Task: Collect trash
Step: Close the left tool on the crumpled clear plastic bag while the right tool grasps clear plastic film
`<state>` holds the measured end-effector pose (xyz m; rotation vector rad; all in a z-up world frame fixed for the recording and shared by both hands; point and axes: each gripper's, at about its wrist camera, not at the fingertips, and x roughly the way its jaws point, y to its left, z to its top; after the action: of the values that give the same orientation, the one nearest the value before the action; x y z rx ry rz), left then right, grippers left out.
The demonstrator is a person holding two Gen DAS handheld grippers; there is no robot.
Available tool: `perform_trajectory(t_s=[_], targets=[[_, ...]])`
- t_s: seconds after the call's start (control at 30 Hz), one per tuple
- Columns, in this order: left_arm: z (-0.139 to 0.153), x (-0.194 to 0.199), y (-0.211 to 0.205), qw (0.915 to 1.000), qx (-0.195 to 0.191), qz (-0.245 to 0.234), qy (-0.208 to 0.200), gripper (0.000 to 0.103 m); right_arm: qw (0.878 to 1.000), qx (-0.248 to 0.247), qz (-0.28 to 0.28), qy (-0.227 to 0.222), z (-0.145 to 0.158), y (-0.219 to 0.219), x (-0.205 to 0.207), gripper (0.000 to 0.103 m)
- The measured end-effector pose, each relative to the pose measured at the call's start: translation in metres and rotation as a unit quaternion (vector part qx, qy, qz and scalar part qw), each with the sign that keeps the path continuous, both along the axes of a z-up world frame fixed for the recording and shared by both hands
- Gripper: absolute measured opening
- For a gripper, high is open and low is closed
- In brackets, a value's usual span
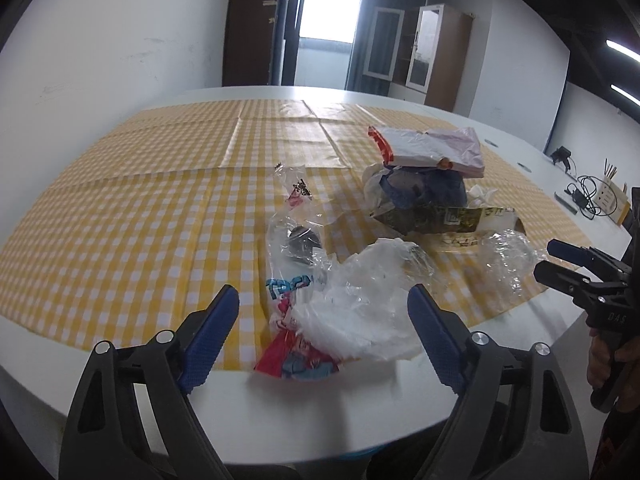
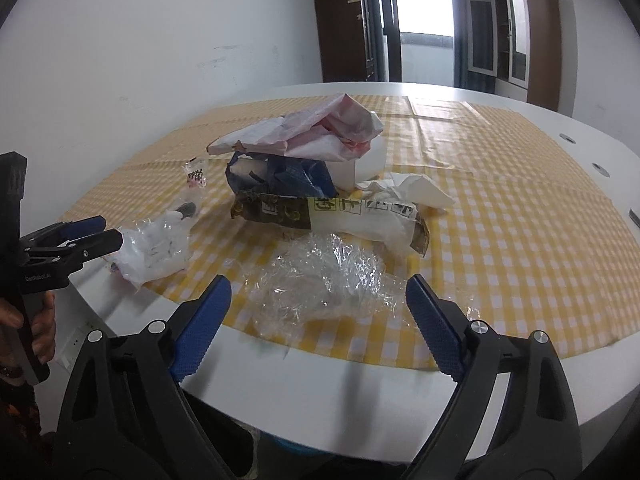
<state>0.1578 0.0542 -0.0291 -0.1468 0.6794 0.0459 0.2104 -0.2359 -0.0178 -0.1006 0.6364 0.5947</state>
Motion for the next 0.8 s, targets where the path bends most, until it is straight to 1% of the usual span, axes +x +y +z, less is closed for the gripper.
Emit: perform_trajectory(t_s=[0.07,0.13,0.17,0.2,0.27,0.3,0.4,0.43,0.47,0.53,0.6,0.7,0.73,0.8], targets=[[-0.005,0.009,-0.002,0.9999,0.004,-0.005,0.012,0.082,1.000,-0.004,0.001,0.006,-0.003,0.002,0.007,0.079],[-0.013,0.016,-0.003,0.9995,0.006,-0.014,0.027,0.074,1.000,-0.006,0.006,0.013,-0.008,0.004,0.010,0.075],[-0.017,0.019,-0.003,0.9992,0.005,-0.018,0.034,0.067,1.000,-0.006,0.009,0.017,-0.010,0.005,0.012,0.073],[-0.020,0.021,-0.004,0.9990,0.005,-0.022,0.040,0.055,1.000,-0.006,0.010,0.016,-0.012,0.006,0.012,0.073],[-0.023,0.019,-0.007,0.9990,0.012,-0.021,0.037,0.044,1.000,-0.006,0.014,0.016,-0.014,0.007,0.012,0.071],[-0.023,0.017,-0.009,0.9991,0.014,-0.021,0.035,0.038,1.000,-0.007,0.014,0.014,-0.015,0.006,0.011,0.068],[-0.022,0.015,-0.014,0.9989,0.031,-0.020,0.029,0.028,1.000,-0.011,0.007,0.008,-0.016,0.006,0.009,0.058],[-0.022,0.015,-0.015,0.9988,0.034,-0.021,0.027,0.027,1.000,-0.015,0.005,0.003,-0.015,0.006,0.007,0.055],[-0.019,0.013,-0.015,0.9990,0.031,-0.022,0.024,0.025,1.000,-0.019,0.004,0.000,-0.014,0.004,0.005,0.053],[-0.013,0.011,-0.013,0.9994,0.023,-0.021,0.012,0.023,1.000,-0.026,-0.001,-0.010,-0.013,0.004,-0.001,0.046],[-0.004,0.005,-0.011,0.9997,0.019,-0.018,-0.004,0.020,0.999,-0.030,-0.003,-0.018,-0.011,0.003,-0.006,0.041],[0.010,-0.002,-0.011,0.9994,0.019,-0.017,-0.023,0.020,0.999,-0.024,-0.013,-0.028,-0.005,-0.003,-0.009,0.036],[0.014,-0.005,-0.011,0.9993,0.019,-0.015,-0.029,0.020,0.999,-0.018,-0.016,-0.031,-0.001,-0.007,-0.013,0.009],[0.019,-0.009,-0.011,0.9992,0.015,-0.012,-0.034,0.019,0.999,0.003,-0.024,-0.027,0.005,-0.016,-0.017,0.009]])
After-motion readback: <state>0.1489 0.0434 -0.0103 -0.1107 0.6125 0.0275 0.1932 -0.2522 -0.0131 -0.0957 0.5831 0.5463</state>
